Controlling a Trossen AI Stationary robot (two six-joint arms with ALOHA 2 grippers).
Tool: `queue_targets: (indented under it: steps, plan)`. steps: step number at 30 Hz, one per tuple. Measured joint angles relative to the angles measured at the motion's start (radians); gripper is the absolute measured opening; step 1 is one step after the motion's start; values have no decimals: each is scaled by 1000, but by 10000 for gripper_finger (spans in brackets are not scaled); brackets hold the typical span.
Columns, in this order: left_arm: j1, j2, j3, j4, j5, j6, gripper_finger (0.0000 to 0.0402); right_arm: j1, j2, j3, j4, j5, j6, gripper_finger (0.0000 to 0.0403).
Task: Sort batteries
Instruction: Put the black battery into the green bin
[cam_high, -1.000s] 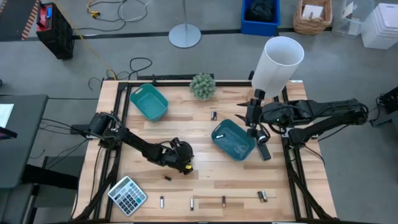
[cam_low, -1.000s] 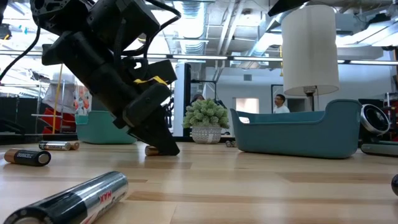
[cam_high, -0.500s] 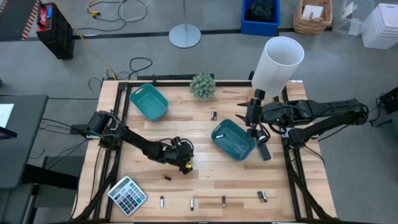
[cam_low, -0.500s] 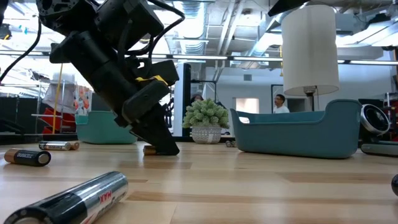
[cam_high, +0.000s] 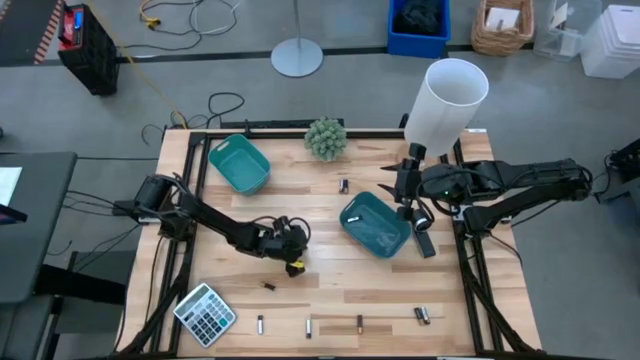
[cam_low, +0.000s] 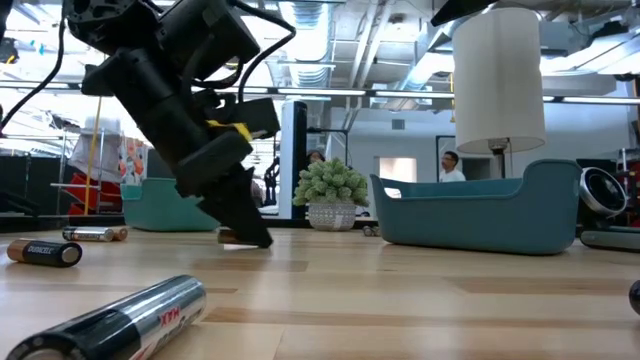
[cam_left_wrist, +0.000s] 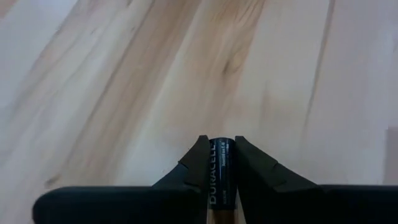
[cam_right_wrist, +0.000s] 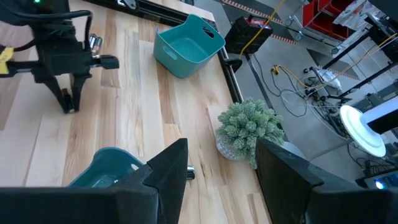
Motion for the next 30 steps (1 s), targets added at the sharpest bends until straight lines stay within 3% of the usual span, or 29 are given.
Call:
queue_targets:
  steps: [15, 30]
  plan:
    - [74, -224, 0, -17, -61, 198, 46, 0, 0, 0, -1, 0, -2, 205]
    - [222, -534, 2, -201, -212, 351, 46, 0, 0, 0, -2, 0, 0, 205]
